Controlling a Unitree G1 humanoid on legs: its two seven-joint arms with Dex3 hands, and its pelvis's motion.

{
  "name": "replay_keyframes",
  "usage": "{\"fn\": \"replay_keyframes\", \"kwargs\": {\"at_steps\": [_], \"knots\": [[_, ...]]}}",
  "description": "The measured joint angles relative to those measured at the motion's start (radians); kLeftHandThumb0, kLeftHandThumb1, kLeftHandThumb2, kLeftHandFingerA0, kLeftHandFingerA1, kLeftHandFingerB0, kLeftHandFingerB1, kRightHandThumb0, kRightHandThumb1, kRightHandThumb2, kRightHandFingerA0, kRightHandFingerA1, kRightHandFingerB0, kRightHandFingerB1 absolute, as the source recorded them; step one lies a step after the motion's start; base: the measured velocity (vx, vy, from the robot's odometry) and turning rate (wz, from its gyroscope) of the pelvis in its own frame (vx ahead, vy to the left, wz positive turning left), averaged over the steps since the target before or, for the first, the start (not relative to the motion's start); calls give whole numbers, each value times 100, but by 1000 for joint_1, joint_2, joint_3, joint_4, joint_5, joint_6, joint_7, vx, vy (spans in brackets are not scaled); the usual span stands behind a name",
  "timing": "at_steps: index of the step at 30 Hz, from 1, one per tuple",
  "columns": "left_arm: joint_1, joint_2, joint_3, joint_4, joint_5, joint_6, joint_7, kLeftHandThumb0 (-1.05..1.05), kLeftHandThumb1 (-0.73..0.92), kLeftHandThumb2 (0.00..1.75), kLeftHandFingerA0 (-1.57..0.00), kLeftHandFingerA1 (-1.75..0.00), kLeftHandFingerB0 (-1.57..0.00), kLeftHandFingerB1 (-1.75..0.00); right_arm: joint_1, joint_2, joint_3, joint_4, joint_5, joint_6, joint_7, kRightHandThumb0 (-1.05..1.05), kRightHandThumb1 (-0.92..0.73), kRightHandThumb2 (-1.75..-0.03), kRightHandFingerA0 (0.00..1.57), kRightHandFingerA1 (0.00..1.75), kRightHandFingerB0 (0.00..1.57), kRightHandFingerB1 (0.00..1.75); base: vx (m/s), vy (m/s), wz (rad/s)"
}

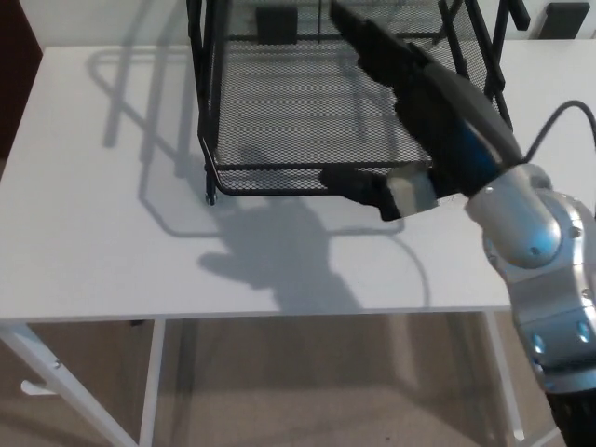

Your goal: The robot walks towards a file tray kept in the middle of a desk and uses its right hand to grab a tray and pulls it out towards itself

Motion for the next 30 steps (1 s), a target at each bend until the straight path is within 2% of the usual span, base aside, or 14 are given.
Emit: {"fn": "replay_keyframes", "kwargs": {"at_steps": [1, 2, 5, 7, 8, 12, 14, 18, 21, 22, 23, 27, 30], "knots": [[-1, 0, -1, 0, 0, 0, 0, -32, 17, 92, -33, -41, -31, -37, -5, 0, 17, 5, -21, 10, 0, -74, -45, -78, 0, 0, 0, 2, 0, 0, 0], [-2, 0, -2, 0, 0, 0, 0, -24, 17, 92, -23, -56, -20, -53, -8, 0, 27, 9, -34, 15, 0, -76, -46, -79, 0, 0, 0, 1, 0, 0, 0], [-4, 0, -5, 0, 0, 0, 0, -27, 17, 92, -24, -56, -20, -53, -22, 0, 70, 25, -88, 40, 0, -78, -47, -81, 0, 0, 0, 0, 0, 0, 0], [-5, 0, -7, 0, 0, 0, 0, -29, 19, 92, -24, -56, -19, -53, -34, 0, 97, 39, -121, 56, 0, -77, -46, -80, 0, 0, 0, 0, 0, 0, 0], [-6, 0, -8, 0, 0, 0, 0, -33, 21, 88, -35, -37, -31, -33, -40, 0, 109, 48, -137, 64, 1, -78, -46, -80, 0, 0, 0, 0, 0, 0, 0], [-7, 0, -15, -1, 0, 0, 0, -40, 20, 86, -34, -41, -29, -37, -69, -1, 159, 89, -198, 97, 1, -75, -45, -78, 0, 0, 0, 0, 0, 0, 0], [-9, 0, -18, -1, 0, 0, 0, -34, 22, 85, -37, -37, -31, -33, -86, -1, 185, 110, -233, 116, 1, -74, -45, -76, 0, 0, 0, 0, 0, 0, 0], [-12, 0, -24, -3, 0, 0, 0, -36, 19, 85, -37, -42, -29, -37, -112, -2, 229, 145, -292, 150, 1, -77, -46, -79, 0, 2, 0, 0, 0, 0, 0], [-14, 0, -29, -4, 0, 0, 0, -33, 19, 84, -39, -38, -31, -33, -128, -3, 264, 172, -337, 177, 1, -75, -45, -78, 0, 2, 0, 0, 0, 0, 0], [-14, 0, -31, -4, 0, 0, 0, -39, 19, 86, -37, -43, -30, -38, -132, -3, 278, 182, -354, 188, 1, -74, -44, -77, 0, 3, 0, 0, 0, 0, 0], [-14, 0, -34, -4, 0, 0, 0, -34, 22, 83, -38, -38, -31, -33, -135, -3, 288, 189, -367, 194, 1, -74, -44, -77, 0, 3, 0, 0, 0, 0, 0], [-15, 0, -44, -8, 0, 0, 0, -38, 20, 87, -37, -41, -29, -37, -154, -6, 331, 214, -425, 225, 1, -72, -44, -76, 0, 2, 0, 0, 0, 0, 0], [-15, 0, -51, -12, 0, 0, 0, -34, 21, 85, -40, -38, -31, -33, -164, -10, 358, 227, -467, 245, 1, -70, -43, -74, 0, 1, 0, 0, 0, 0, 0]]}}
